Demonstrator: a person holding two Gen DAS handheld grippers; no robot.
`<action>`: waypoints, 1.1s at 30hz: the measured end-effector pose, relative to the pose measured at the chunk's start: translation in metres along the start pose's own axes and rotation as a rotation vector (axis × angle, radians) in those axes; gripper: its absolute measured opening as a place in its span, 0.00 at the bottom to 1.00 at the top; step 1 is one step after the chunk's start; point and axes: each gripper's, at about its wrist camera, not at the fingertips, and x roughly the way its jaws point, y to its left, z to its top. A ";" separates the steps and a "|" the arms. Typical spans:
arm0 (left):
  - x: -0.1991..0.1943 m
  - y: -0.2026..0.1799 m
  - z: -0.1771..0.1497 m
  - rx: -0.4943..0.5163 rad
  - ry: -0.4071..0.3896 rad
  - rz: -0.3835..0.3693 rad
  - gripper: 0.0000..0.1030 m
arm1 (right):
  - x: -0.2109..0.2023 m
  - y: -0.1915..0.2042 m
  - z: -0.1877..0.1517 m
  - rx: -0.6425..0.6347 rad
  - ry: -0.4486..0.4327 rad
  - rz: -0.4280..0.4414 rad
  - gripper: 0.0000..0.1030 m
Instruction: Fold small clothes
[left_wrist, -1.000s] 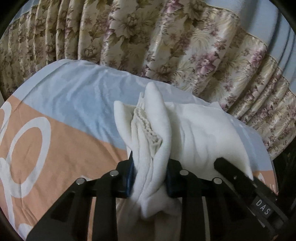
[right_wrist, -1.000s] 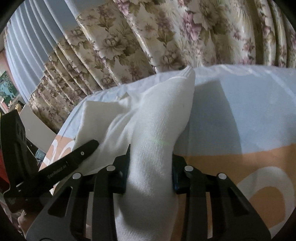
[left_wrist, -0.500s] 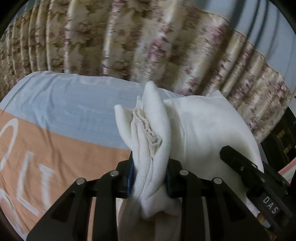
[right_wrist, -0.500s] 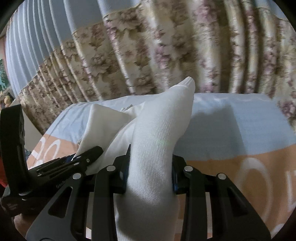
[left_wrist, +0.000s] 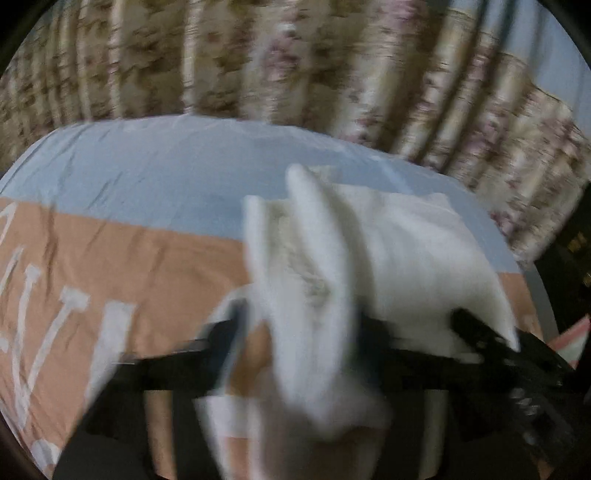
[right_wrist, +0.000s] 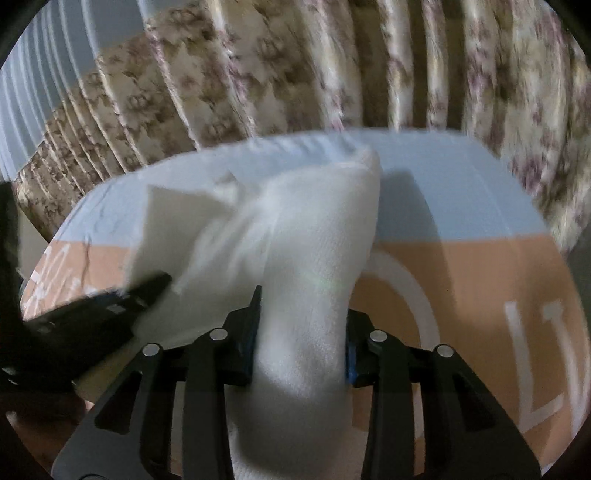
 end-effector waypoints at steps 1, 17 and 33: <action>0.001 0.010 -0.001 -0.033 0.002 0.005 0.94 | 0.000 -0.004 -0.003 0.017 -0.009 0.002 0.43; -0.033 0.088 -0.021 0.069 -0.038 0.162 0.99 | -0.052 0.044 -0.058 0.009 -0.029 -0.112 0.82; -0.234 0.129 -0.093 0.170 -0.269 0.274 0.99 | -0.176 0.174 -0.086 -0.056 -0.159 -0.223 0.97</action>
